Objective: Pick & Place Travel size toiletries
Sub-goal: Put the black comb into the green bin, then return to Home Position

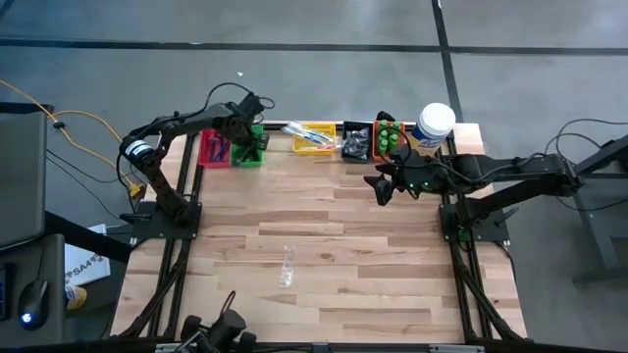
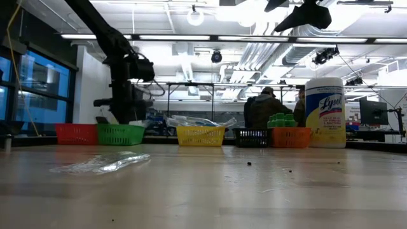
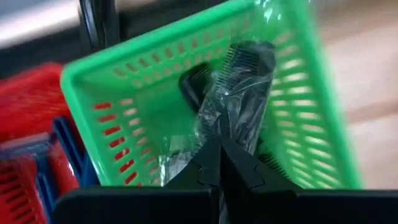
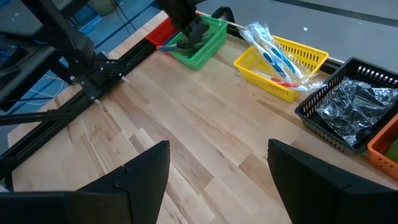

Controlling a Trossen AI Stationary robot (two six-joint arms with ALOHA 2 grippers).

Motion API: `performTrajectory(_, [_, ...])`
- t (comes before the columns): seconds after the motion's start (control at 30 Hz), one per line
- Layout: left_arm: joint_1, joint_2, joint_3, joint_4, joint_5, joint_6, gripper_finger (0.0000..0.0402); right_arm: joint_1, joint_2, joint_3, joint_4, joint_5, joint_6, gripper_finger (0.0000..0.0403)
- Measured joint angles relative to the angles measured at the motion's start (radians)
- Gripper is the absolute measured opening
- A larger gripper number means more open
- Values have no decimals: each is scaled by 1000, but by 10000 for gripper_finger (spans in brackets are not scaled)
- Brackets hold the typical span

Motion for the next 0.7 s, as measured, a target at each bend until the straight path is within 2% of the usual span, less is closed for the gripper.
performTrajectory(0.13, [0,2,-33,-1,2,8,0,0,0,0,0,0,0,258])
performTrajectory(0.33, [0,-30,-13,8,3,17,0,0,0,0,0,0,0,258])
performTrajectory(0.53, [0,-121,13,5,32,16,0,0,0,0,0,0,-3,258])
performTrajectory(0.7, [-43,-260,-14,9,65,27,0,9,-9,0,-1,5,-51,258])
